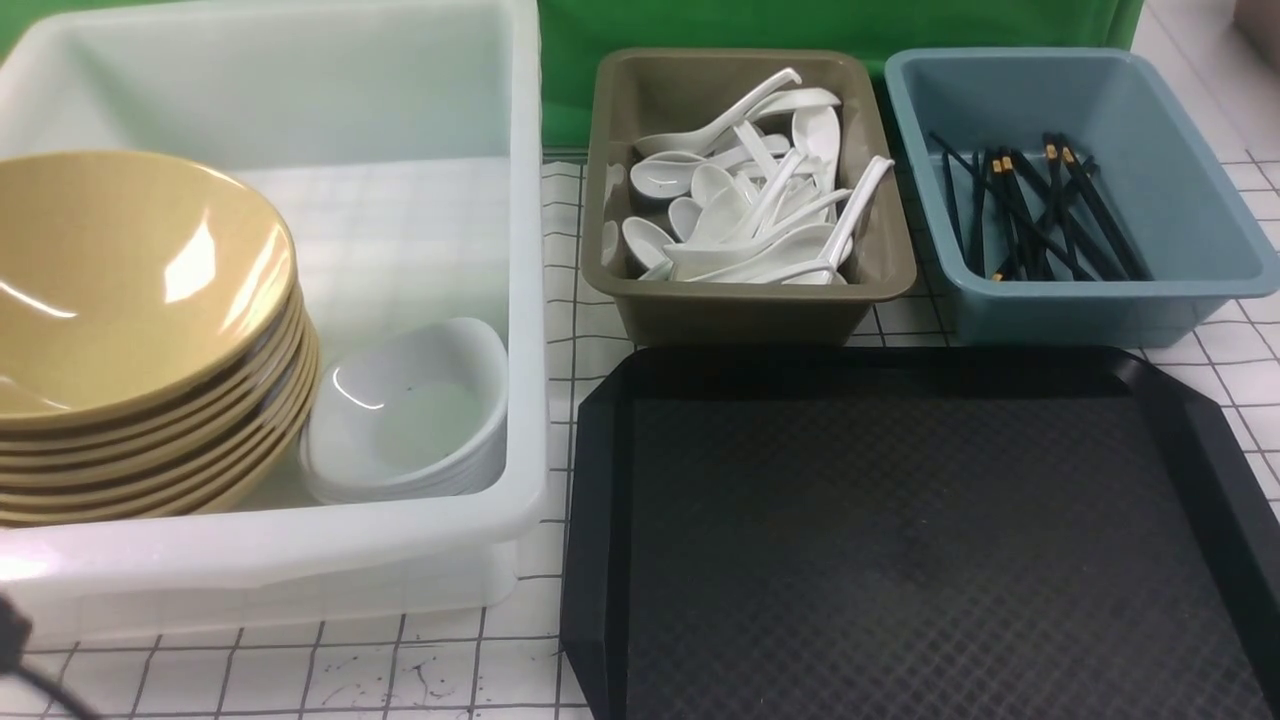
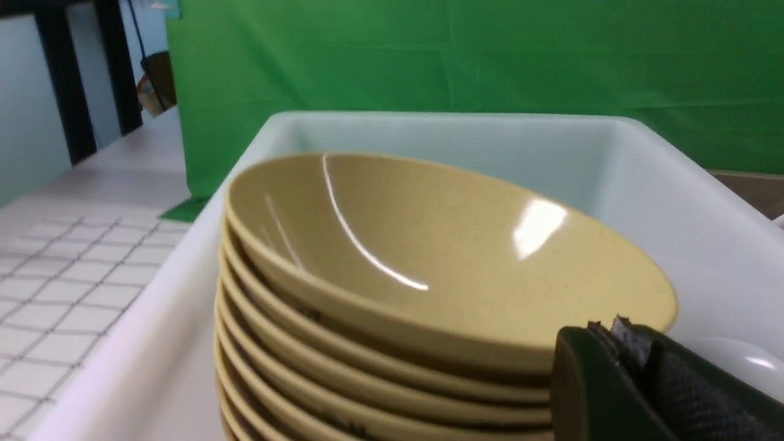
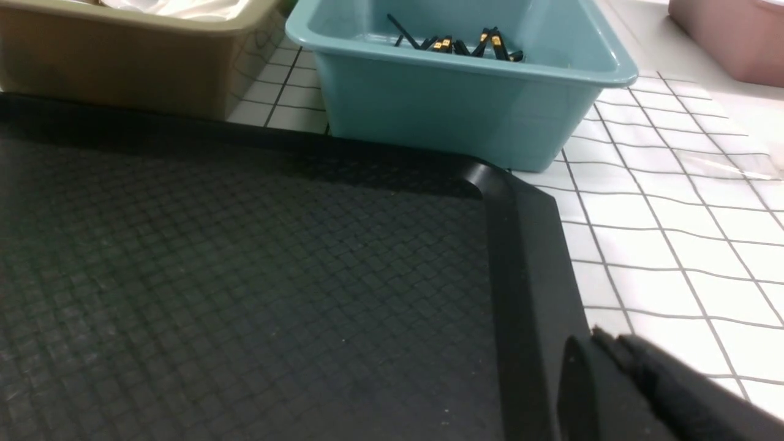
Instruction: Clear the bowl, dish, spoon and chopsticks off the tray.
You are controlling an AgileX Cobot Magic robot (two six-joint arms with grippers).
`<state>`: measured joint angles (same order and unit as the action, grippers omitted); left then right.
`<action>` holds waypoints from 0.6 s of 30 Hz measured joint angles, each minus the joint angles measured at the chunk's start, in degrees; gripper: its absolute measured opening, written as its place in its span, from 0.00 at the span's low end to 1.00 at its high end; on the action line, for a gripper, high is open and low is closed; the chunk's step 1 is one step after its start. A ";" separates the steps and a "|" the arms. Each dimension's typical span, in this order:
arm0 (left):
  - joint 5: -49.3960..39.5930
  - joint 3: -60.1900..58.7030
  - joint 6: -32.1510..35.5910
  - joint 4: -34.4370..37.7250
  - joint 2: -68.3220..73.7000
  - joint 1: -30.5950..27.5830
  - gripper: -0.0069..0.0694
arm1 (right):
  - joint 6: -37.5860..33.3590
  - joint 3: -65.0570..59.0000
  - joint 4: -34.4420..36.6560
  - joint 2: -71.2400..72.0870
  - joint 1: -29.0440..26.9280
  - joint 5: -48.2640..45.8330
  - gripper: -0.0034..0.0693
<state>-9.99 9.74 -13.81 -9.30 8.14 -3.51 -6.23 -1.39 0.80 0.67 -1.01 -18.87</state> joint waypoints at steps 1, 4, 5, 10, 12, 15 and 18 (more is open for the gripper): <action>0.00 0.00 0.00 0.00 -0.41 -0.06 0.07 | 0.00 0.00 0.00 0.00 0.00 0.00 0.15; -0.15 -6.05 6.56 7.19 -5.45 -0.06 0.07 | 0.00 0.00 -0.04 0.00 0.00 -0.05 0.15; -0.15 -8.46 8.68 8.89 -7.40 -0.06 0.07 | 0.00 0.00 -0.04 0.00 0.00 -0.05 0.15; -8.25 -11.26 11.33 11.06 -8.77 0.28 0.07 | 0.00 0.00 -0.04 0.00 0.00 -0.11 0.15; -8.73 -11.21 11.60 11.06 -8.82 0.85 0.07 | 0.00 0.00 -0.04 0.00 0.00 -0.11 0.15; -8.85 -11.21 11.93 11.06 -8.89 2.06 0.07 | 0.00 0.00 -0.04 0.00 0.00 -0.11 0.16; -8.89 -11.21 11.98 11.06 -8.89 2.40 0.07 | 0.00 0.00 -0.04 0.00 0.00 -0.11 0.16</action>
<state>-18.88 -1.47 -1.83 1.76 -0.75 -1.11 -6.23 -1.39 0.76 0.67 -1.01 -18.98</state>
